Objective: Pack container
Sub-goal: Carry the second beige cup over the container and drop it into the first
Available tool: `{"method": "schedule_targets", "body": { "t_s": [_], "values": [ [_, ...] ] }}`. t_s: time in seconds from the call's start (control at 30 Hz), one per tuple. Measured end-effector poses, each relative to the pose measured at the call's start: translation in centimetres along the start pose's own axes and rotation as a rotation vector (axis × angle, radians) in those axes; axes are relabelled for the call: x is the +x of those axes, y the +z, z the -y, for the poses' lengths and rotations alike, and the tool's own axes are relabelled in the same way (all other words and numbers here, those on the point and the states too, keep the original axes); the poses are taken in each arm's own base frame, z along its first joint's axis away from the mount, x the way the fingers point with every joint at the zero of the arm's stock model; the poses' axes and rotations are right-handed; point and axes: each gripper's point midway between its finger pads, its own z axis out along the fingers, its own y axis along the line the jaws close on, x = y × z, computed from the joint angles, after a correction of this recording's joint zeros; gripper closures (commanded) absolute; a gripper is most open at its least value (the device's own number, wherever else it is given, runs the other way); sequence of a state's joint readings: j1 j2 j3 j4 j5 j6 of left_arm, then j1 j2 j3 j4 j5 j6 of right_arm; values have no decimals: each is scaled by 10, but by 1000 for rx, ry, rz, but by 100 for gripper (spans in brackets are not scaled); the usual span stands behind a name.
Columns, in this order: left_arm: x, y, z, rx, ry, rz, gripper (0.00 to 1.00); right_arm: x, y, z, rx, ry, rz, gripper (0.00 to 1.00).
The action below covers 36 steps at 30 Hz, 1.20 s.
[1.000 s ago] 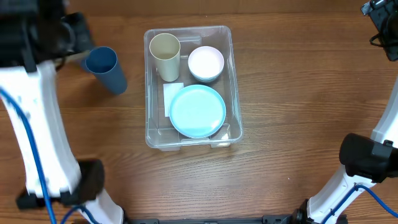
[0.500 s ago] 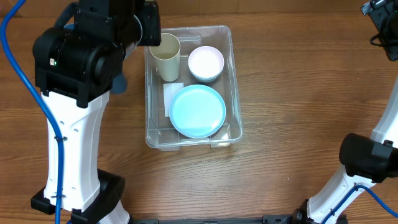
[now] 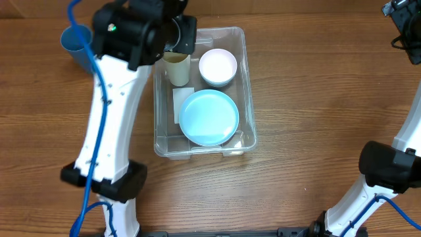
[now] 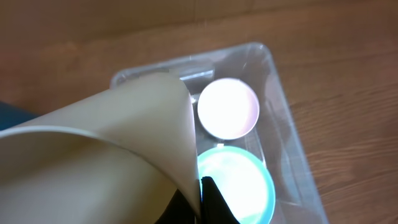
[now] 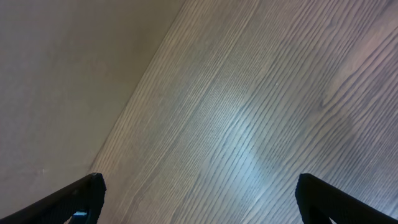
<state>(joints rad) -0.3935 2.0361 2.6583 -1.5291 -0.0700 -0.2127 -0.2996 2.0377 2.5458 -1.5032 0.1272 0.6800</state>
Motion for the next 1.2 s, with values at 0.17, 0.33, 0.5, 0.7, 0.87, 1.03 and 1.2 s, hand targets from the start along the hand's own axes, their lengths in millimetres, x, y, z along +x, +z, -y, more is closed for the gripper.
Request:
{"method": "schedule_targets", "body": {
  "t_s": [0.17, 0.33, 0.5, 0.7, 0.87, 1.03, 1.2],
  "values": [
    [13, 42, 0, -22, 13, -100, 96, 0, 0, 0, 0, 0, 0, 0],
    [16, 45, -2, -35, 15, -113, 96, 0, 0, 0, 0, 0, 0, 0],
    [21, 44, -12, -89, 21, -133, 95, 0, 0, 0, 0, 1, 0, 0],
    [20, 43, -17, -116, 30, -129, 30, 0, 0, 0, 0, 0, 0, 0],
    [18, 43, -17, -118, 33, -118, 21, 0, 0, 0, -1, 1, -1, 0],
    [16, 44, -17, -118, 33, -110, 25, 0, 0, 0, 0, 0, -1, 0],
    [15, 44, -18, -125, 31, -106, 25, 0, 0, 0, 0, 0, 0, 0]
  ]
}}
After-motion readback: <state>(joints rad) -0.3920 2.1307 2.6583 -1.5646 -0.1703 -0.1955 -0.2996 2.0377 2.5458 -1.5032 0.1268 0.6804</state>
